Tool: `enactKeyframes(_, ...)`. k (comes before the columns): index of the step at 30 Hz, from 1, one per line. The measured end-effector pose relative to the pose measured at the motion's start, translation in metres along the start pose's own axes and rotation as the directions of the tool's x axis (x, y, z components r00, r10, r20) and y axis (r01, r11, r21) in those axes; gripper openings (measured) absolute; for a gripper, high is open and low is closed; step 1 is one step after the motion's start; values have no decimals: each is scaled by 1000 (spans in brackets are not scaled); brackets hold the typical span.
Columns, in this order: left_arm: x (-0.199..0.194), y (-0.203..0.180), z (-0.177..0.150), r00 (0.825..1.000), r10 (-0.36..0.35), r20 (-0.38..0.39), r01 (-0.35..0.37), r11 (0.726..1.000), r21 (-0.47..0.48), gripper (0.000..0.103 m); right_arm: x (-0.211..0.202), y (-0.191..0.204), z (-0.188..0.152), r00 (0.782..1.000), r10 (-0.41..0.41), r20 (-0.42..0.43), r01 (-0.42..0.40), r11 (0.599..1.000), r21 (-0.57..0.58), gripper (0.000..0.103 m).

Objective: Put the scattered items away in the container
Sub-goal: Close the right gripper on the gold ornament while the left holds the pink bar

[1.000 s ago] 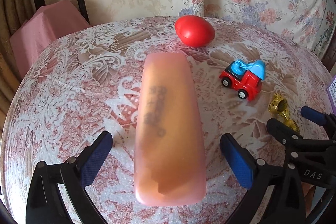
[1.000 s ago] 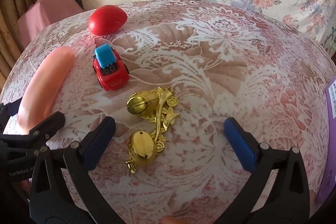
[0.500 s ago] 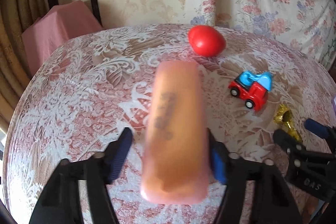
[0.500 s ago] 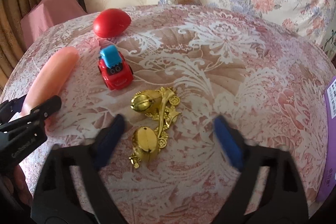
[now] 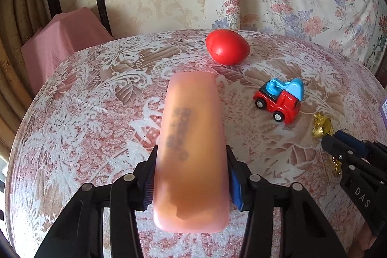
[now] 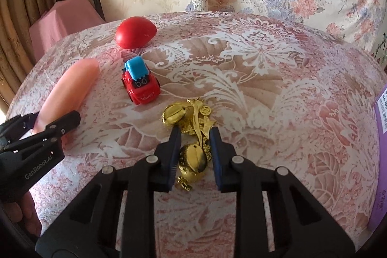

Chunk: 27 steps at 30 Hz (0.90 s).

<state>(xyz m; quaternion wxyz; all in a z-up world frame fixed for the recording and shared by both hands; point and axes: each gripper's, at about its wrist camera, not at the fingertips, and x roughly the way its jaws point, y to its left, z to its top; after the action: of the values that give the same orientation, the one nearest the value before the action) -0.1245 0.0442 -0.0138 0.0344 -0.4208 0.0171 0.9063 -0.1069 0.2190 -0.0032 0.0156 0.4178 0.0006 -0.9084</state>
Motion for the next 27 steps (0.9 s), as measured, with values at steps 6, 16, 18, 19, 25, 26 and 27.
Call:
enactKeyframes(6, -1, 3, 1, 1000, -10, 6, 10, 1000, -20, 48, -2, -2, -2, 1000, 3, 4, -3, 1000, 12, 26)
enactKeyframes(16, -2, 4, 1, 1000, -16, 7, 16, 1000, -25, 48, -8, -6, 1, 1000, -12, 20, 11, 1000, 19, 26)
enactKeyframes(18, -2, 4, 1, 1000, -14, 8, 14, 1000, -25, 48, -9, -7, 1, 1000, -15, 23, 14, 1000, 22, 26)
enactKeyframes(19, -2, 4, 2, 1000, -14, 9, 14, 1000, -26, 48, -9, -8, 2, 1000, -16, 24, 15, 1000, 25, 26)
enactKeyframes(25, -1, 4, 1, 1000, -9, 7, 9, 1000, -24, 48, -9, -12, 3, 1000, -17, 25, 16, 999, 35, 26)
enactKeyframes(26, -1, 4, 1, 1000, -9, 7, 9, 1000, -24, 48, -9, -12, 3, 1000, -16, 24, 15, 999, 35, 26)
enactKeyframes(27, -1, 4, 1, 1000, -8, 7, 8, 1000, -23, 48, -9, -12, 2, 1000, -15, 24, 15, 999, 35, 26)
